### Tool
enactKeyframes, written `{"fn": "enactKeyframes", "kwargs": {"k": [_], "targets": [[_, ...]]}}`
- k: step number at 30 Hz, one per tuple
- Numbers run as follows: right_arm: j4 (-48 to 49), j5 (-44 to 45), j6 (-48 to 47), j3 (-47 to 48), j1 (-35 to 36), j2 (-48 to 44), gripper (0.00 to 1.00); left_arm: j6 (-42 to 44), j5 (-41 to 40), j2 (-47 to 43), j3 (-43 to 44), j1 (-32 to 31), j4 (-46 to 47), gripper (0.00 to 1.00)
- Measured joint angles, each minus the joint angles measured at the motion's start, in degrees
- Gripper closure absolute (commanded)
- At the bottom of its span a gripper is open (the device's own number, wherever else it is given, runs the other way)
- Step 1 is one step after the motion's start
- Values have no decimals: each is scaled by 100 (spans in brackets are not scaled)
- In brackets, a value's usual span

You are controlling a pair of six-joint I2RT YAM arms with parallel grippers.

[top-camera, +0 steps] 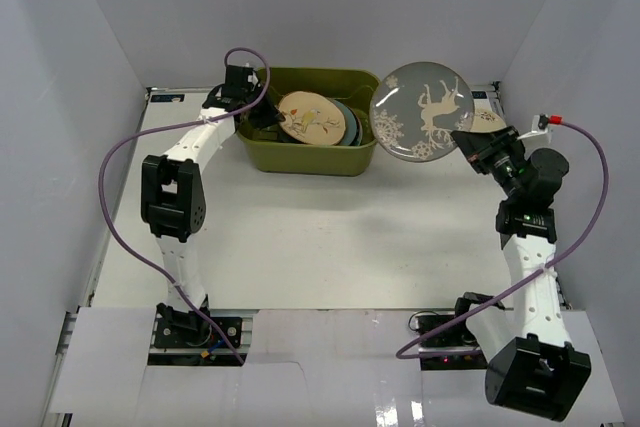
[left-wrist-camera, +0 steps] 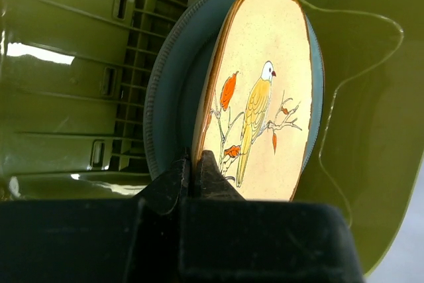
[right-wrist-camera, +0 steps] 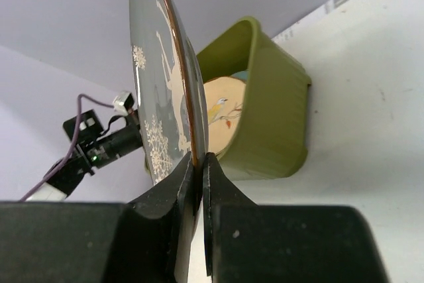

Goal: Place the plates into the plastic bin on the countertop

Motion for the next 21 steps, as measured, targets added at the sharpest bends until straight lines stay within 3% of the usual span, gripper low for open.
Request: {"fn": "enactKeyframes", "kwargs": {"k": [4, 7, 8, 18, 21], "targets": [[-66, 199, -184, 330, 667, 142, 92, 42, 61, 24, -68, 0, 184, 95], [-140, 271, -271, 450, 1062, 264, 92, 101, 63, 22, -146, 0, 317, 72], [-164, 304, -304, 481, 1152, 317, 92, 142, 66, 22, -173, 2, 363, 58], [-555, 1113, -673, 918, 2157, 1163, 92, 455, -33, -70, -520, -15, 490, 2], [-715, 1329, -804, 1154, 2430, 1375, 92, 494, -101, -181, -525, -42, 485, 2]]}}
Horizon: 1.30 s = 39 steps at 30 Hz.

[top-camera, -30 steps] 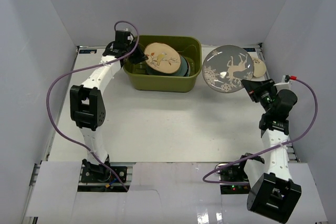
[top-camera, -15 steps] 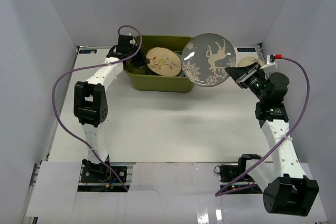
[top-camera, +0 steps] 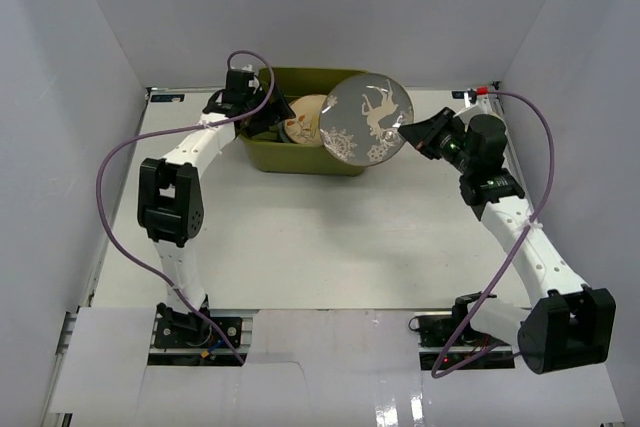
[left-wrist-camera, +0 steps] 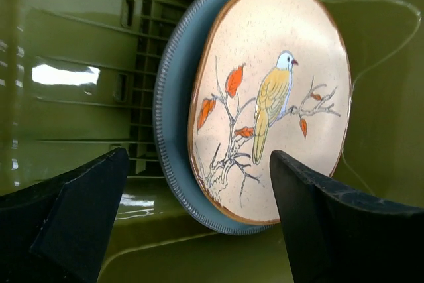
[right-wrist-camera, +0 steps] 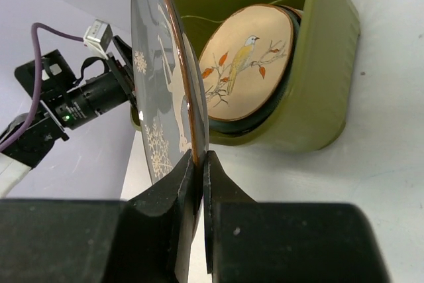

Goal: Place the plates into the plastic bin on the countertop

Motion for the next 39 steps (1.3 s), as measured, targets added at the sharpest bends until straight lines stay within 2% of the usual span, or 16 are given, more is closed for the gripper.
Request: {"fn": "enactKeyframes", "kwargs": {"k": [13, 19, 25, 32, 39], "targets": [[-31, 669, -319, 654, 879, 754, 92, 509, -612, -1322, 0, 7, 214, 2], [-299, 848, -442, 916, 1121, 1027, 92, 730, -909, -1464, -31, 4, 229, 2], [-313, 951, -514, 1394, 1314, 1504, 92, 914, -1488, -1810, -682, 7, 210, 2], [-299, 990, -595, 2299, 1589, 2660, 92, 949, -1517, -3401, -1744, 4, 411, 2], [-127, 949, -459, 3383, 1718, 3871, 92, 866, -697, -5624, -2717, -13, 804, 2]]}}
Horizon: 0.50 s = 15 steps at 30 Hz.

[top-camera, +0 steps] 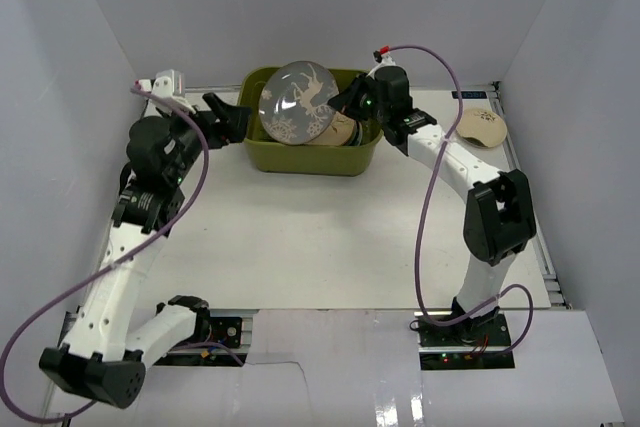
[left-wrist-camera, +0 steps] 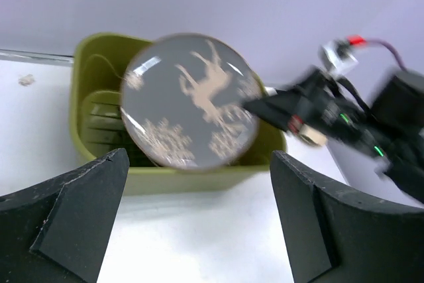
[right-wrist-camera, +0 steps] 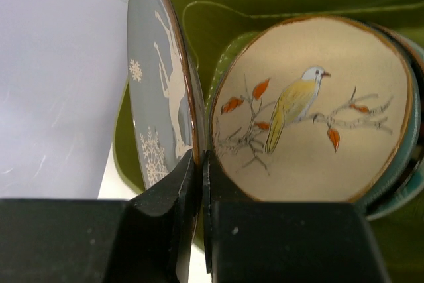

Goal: Place the plates into the plastic bin on the countertop

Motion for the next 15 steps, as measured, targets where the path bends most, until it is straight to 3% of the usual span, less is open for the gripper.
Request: {"fn": "enactKeyframes", "kwargs": {"k": [5, 13, 15], "targets": [[-92, 120, -96, 754, -15, 767, 92, -4, 560, -986, -984, -9, -70, 2], [-343, 160, 24, 758, -205, 1126, 92, 74, 1338, -1851, -1963, -125, -839, 2], [-297, 197, 26, 721, -245, 1104, 78, 105, 1591, -2168, -2100, -238, -964, 2]]}}
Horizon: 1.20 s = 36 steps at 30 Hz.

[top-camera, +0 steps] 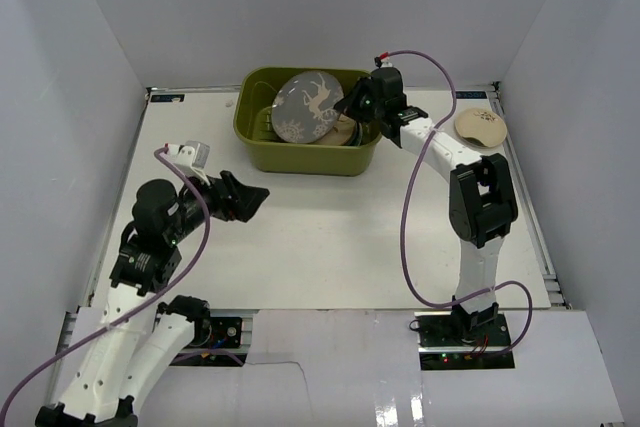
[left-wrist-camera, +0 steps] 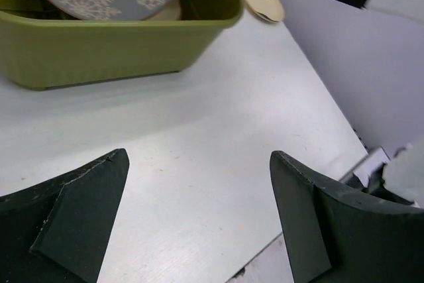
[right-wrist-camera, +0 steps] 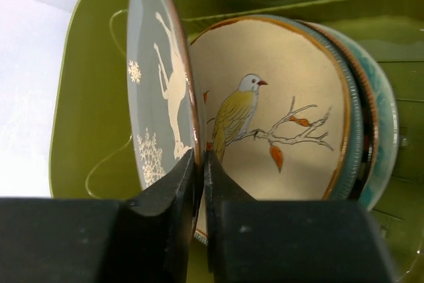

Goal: Place the plates into the plastic bin on the countertop

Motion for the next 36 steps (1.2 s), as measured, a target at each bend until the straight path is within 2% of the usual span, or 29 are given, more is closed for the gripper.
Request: {"fn": "enactKeyframes", "kwargs": {"k": [1, 3, 4, 7, 12, 14, 17, 22, 25, 27, 36], "targets": [[9, 9, 4, -15, -17, 0, 51, 13, 109, -153, -66, -48, -22, 2], [-61, 83, -79, -17, -52, 0, 32, 35, 280, -442, -186, -136, -72, 2], [-146, 125, -149, -15, -66, 0, 18, 50, 345, -562, -243, -181, -76, 2], [-413, 221, -387, 28, -87, 0, 4, 74, 332, -743, -424, -306, -94, 2], [-914, 713, -984, 361, -59, -136, 2, 68, 46, -933, -802, -544, -258, 2], [-1091, 1023, -1207, 256, -151, -391, 10, 70, -57, -1008, -828, -621, -337, 2], [-990, 1331, -1226, -391, -568, -1088, 32, 68, -177, -1187, -828, -743, -337, 2], [-581, 1943, -844, -1853, -2116, -1996, 48, 68, -354, -1379, -828, -949, -339, 2], [-487, 2503, -551, -2295, -2938, -1845, 45, 66, -452, -1427, -828, -1051, -341, 2], [-468, 2728, -361, -2444, -3215, -1637, 41, 66, -496, -1434, -828, -1113, -343, 2], [-291, 2850, 433, -2116, -3567, -323, 35, 66, -616, -1331, -828, -1279, -361, 2]]}}
